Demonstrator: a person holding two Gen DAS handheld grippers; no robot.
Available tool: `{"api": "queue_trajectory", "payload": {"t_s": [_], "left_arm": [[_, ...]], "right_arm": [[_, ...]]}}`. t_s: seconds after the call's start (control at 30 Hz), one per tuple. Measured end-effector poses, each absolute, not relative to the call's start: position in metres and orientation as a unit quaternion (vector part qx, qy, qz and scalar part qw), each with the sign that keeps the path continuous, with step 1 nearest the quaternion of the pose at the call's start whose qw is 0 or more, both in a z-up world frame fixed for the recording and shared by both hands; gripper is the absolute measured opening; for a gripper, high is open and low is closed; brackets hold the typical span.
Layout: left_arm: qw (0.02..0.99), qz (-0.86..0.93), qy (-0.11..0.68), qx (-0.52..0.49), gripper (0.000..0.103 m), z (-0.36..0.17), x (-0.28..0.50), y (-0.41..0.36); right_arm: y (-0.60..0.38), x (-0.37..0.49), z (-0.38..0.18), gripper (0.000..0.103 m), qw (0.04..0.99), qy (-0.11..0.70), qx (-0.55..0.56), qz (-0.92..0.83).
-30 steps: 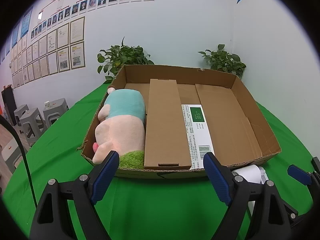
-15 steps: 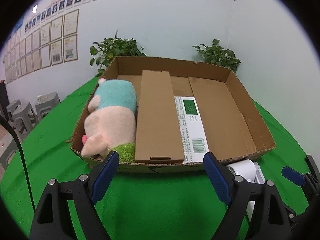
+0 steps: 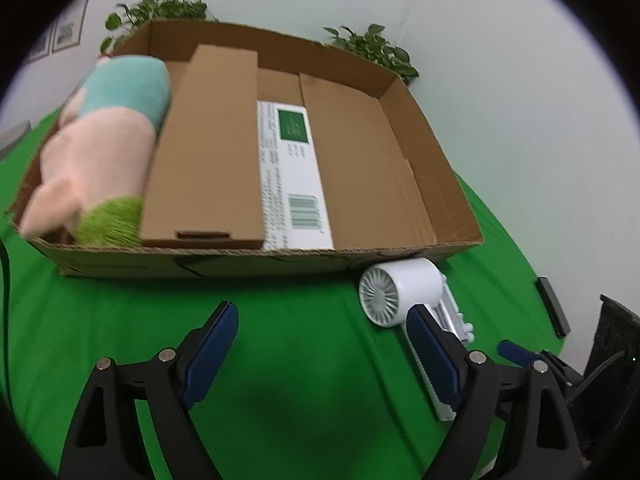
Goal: Organize objects
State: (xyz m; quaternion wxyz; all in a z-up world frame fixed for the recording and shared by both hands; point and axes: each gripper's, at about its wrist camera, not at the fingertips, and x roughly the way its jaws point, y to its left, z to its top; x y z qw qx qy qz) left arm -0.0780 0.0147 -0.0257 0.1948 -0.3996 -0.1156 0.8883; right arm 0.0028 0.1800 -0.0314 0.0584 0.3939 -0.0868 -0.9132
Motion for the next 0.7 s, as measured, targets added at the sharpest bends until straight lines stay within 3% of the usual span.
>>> {"api": "queue_trajectory", "payload": {"t_s": [0.1,0.2,0.27,0.37,0.5,0.7], "left_arm": [[0.205,0.879,-0.124,-0.413,0.086,-0.031,-0.081,0.017],[0.198,0.88,-0.124,-0.413,0.085,-0.031,-0.079,0.01],[0.197,0.879,-0.132,-0.413,0.085,-0.03,-0.078,0.002],[0.204,0.876,-0.143,-0.414,0.085,-0.027,-0.077,-0.008],[0.228,0.861,-0.147,-0.43,0.085,-0.027,-0.08,-0.008],[0.329,0.773,-0.234,-0.49,0.085,-0.049,-0.086,0.01]], "right_arm": [[0.165,-0.006,-0.036,0.086,0.07,-0.072,0.412,-0.906],[0.144,-0.016,-0.046,0.071,0.085,-0.047,0.437,-0.894],[0.134,-0.021,-0.051,0.049,0.084,-0.032,0.447,-0.89],[0.12,-0.026,-0.06,0.029,0.066,0.006,0.453,-0.889],[0.107,-0.025,-0.06,0.029,0.08,0.015,0.457,-0.886],[0.097,-0.009,-0.057,0.028,0.114,-0.02,0.469,-0.876]]}}
